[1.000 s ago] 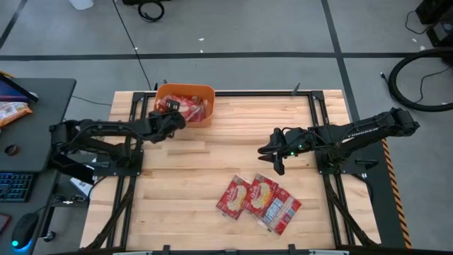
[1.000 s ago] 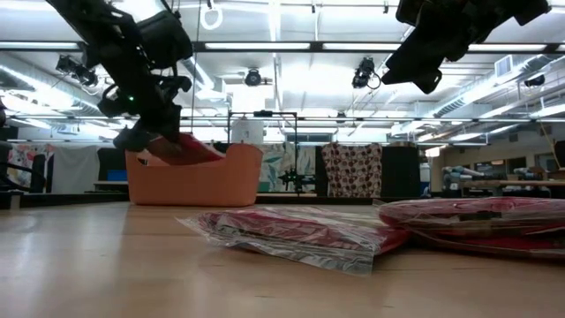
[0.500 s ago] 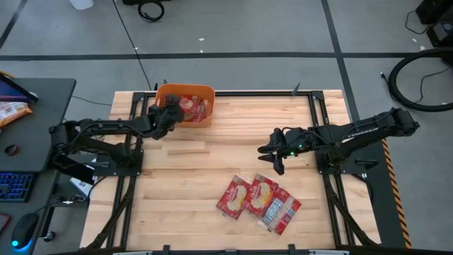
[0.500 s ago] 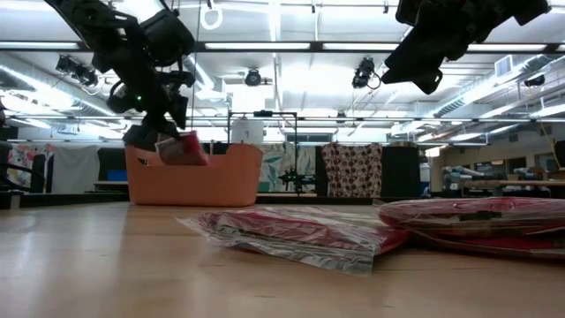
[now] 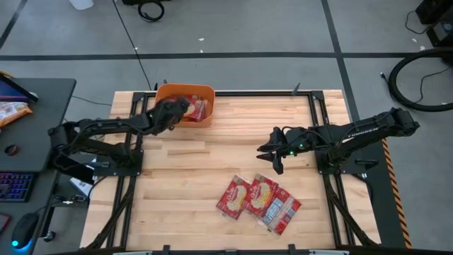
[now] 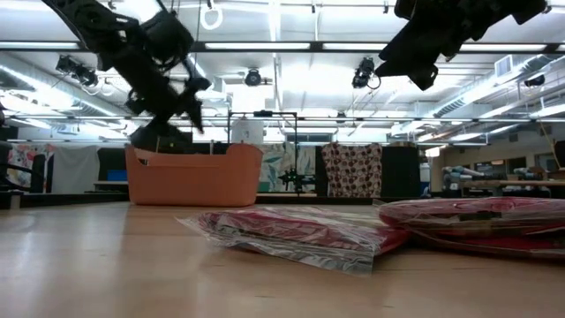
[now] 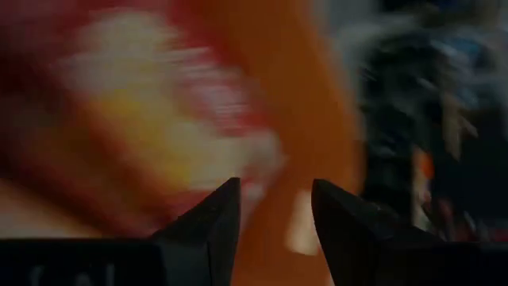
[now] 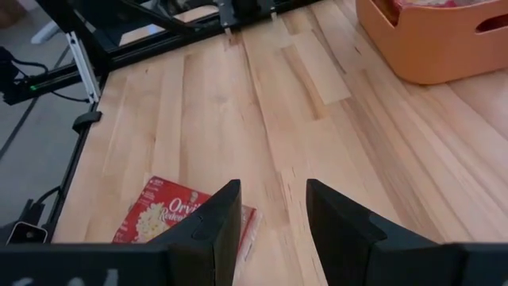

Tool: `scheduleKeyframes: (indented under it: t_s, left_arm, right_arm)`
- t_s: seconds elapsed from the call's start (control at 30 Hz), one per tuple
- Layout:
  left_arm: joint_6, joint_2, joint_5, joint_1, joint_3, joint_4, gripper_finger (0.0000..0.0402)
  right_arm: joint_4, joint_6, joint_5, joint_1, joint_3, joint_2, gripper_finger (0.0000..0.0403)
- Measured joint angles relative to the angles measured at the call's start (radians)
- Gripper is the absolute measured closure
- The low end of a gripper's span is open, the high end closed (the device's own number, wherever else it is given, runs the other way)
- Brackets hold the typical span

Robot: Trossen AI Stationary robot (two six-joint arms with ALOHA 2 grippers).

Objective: Sort popcorn bags into baskets
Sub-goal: Put the red popcorn bag into the orange bin

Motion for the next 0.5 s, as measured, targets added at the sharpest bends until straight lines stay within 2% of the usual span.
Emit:
scheduleKeyframes:
  t_s: [0.1,0.23,0.3,0.5]
  left_arm:
    - [0.311,-0.003,0.019,-0.026,0.001,0.251,0.0241]
    - [0.653,-0.004,0.211,-0.051,0.002,0.5,0.0241]
    - [0.702,-0.004,0.318,-0.063,0.002,0.508,0.0241]
    - [0.637,0.011,0.55,-0.159,0.002,0.347,0.0242]
  right_arm:
    - [-0.003,0.008,0.0,0.0,0.0,0.0,0.0255]
    - [-0.015,0.015,0.0,0.0,0.0,0.0,0.0255]
    - [-0.016,0.013,0.0,0.0,0.0,0.0,0.0255]
    - [-0.016,-0.007,0.0,-0.001,0.0,0.0,0.0255]
